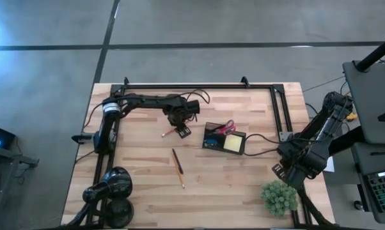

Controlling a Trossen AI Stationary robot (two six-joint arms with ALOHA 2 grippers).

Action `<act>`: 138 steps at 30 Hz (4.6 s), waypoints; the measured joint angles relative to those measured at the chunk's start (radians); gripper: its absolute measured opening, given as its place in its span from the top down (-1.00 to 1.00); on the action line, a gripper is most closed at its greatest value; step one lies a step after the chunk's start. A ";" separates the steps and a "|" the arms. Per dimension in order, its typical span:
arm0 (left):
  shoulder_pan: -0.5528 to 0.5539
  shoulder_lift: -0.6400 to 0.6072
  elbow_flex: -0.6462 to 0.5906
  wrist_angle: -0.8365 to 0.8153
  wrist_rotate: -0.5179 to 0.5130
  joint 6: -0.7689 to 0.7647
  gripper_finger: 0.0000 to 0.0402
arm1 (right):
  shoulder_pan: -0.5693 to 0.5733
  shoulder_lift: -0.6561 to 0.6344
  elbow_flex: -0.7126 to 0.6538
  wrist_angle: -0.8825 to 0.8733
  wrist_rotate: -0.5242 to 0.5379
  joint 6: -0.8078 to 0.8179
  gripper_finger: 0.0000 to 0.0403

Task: Pick and place office supplies into organizer
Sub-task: Put the top pencil into the desk organizer

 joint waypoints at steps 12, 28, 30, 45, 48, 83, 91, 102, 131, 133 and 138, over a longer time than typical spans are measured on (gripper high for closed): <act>0.054 0.000 -0.041 0.006 0.101 -0.073 0.36 | 0.000 -0.006 -0.001 0.006 0.000 0.048 0.62; 0.059 0.015 0.076 0.221 0.091 -0.141 0.87 | 0.000 -0.018 -0.001 0.005 0.008 0.071 0.62; 0.058 0.018 0.076 0.234 0.072 -0.142 0.94 | 0.000 -0.018 -0.001 0.006 0.008 0.077 0.62; 0.067 0.057 0.069 0.284 0.070 -0.232 1.00 | 0.000 -0.018 -0.001 0.005 0.009 0.067 0.62; 0.067 0.080 0.072 0.287 0.070 -0.246 1.00 | 0.000 -0.018 -0.001 0.005 0.009 0.067 0.62; 0.078 0.079 0.067 0.277 -0.005 -0.274 1.00 | 0.000 -0.018 -0.001 0.004 0.009 0.075 0.62; 0.056 0.077 0.072 0.308 0.005 -0.275 1.00 | 0.000 -0.018 -0.001 0.003 0.009 0.075 0.62; 0.030 0.058 0.084 0.287 0.024 -0.052 1.00 | 0.000 -0.018 -0.001 0.005 0.009 0.067 0.62; 0.033 0.095 0.121 0.174 0.059 -0.265 1.00 | 0.000 -0.018 -0.020 0.005 0.010 0.057 0.62; 0.032 0.095 0.118 0.174 0.065 -0.265 1.00 | 0.000 -0.018 -0.020 0.005 0.010 0.057 0.62; 0.026 0.095 0.104 0.176 0.067 -0.272 1.00 | 0.000 -0.018 -0.020 0.005 0.010 0.050 0.62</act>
